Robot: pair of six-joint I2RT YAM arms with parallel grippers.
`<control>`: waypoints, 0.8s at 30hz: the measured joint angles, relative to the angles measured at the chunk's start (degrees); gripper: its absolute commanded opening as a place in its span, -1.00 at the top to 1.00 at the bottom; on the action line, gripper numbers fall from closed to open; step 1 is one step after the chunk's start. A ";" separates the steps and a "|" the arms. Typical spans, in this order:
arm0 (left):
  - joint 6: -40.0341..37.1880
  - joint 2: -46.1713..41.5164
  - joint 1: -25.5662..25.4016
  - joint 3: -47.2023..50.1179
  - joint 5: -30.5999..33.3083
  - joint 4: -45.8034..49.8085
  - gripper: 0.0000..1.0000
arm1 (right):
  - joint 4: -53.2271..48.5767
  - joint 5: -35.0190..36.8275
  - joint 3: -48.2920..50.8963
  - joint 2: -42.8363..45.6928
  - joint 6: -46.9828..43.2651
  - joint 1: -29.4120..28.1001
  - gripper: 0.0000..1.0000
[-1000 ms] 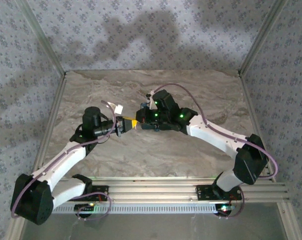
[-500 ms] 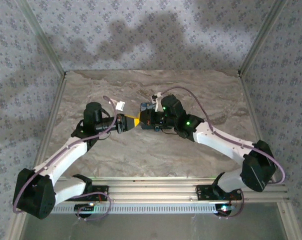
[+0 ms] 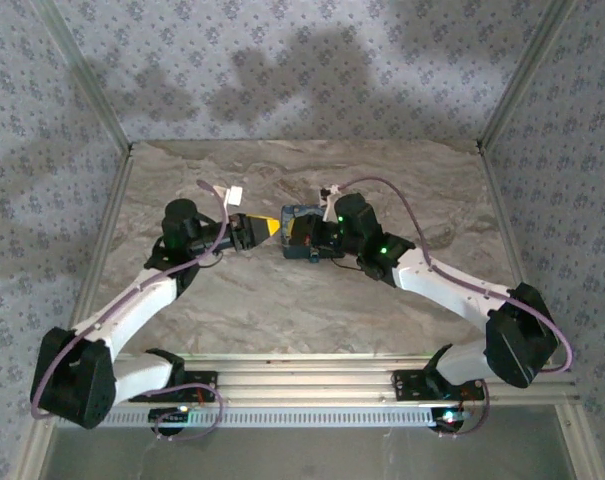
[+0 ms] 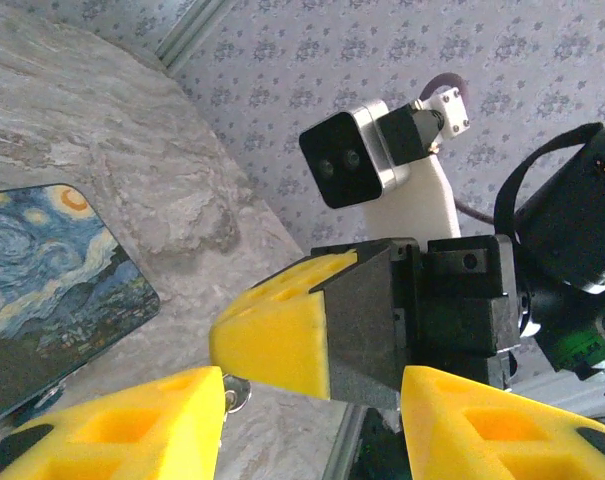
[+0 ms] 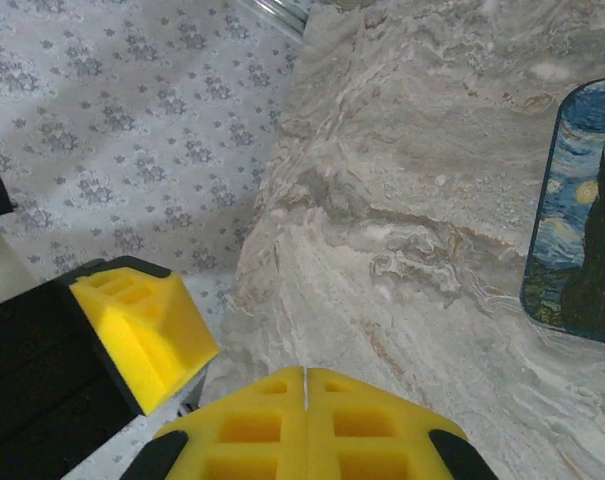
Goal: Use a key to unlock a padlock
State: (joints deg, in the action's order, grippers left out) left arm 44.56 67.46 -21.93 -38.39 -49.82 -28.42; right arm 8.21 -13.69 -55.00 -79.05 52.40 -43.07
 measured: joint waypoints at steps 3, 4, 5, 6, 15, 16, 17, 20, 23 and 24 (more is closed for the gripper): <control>2.56 2.23 -0.70 0.72 0.09 -2.99 0.01 | 1.53 0.02 0.02 0.00 1.88 0.09 1.00; 3.17 2.69 -0.72 0.98 0.11 -3.63 0.02 | 2.12 0.02 0.04 0.00 2.38 0.09 1.00; 3.78 3.17 -0.74 1.33 0.13 -4.48 0.04 | 2.91 0.00 0.17 0.00 3.02 0.09 1.00; 4.33 3.58 -0.74 1.57 0.13 -5.09 0.05 | 3.63 0.00 0.35 0.00 3.65 0.09 1.00; 7.85 5.95 -1.36 2.25 -0.13 -10.14 0.14 | 8.11 -0.28 1.53 0.00 7.41 0.09 1.00; 8.00 5.95 -1.36 2.25 -0.17 -10.49 0.19 | 8.35 -0.31 1.53 0.00 7.67 0.09 1.00; 8.07 5.95 -1.36 2.23 -0.24 -10.84 0.22 | 8.55 -0.42 1.53 0.00 7.87 0.09 1.00; 8.02 5.95 -1.36 2.23 -0.61 -10.95 0.33 | 9.18 -0.52 1.53 0.00 8.46 0.09 1.00; 8.02 5.95 -1.42 2.23 -1.05 -10.91 0.37 | 9.64 -0.66 1.53 0.00 8.79 0.07 1.00; 8.04 5.95 -1.44 2.23 -1.22 -10.86 0.38 | 9.66 -0.63 1.53 0.00 8.90 0.07 1.00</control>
State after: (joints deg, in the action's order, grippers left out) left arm 52.60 73.41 -23.38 -36.16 -51.05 -39.29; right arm 17.87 -14.33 -53.47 -79.05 61.30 -43.00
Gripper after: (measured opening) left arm 0.320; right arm 0.046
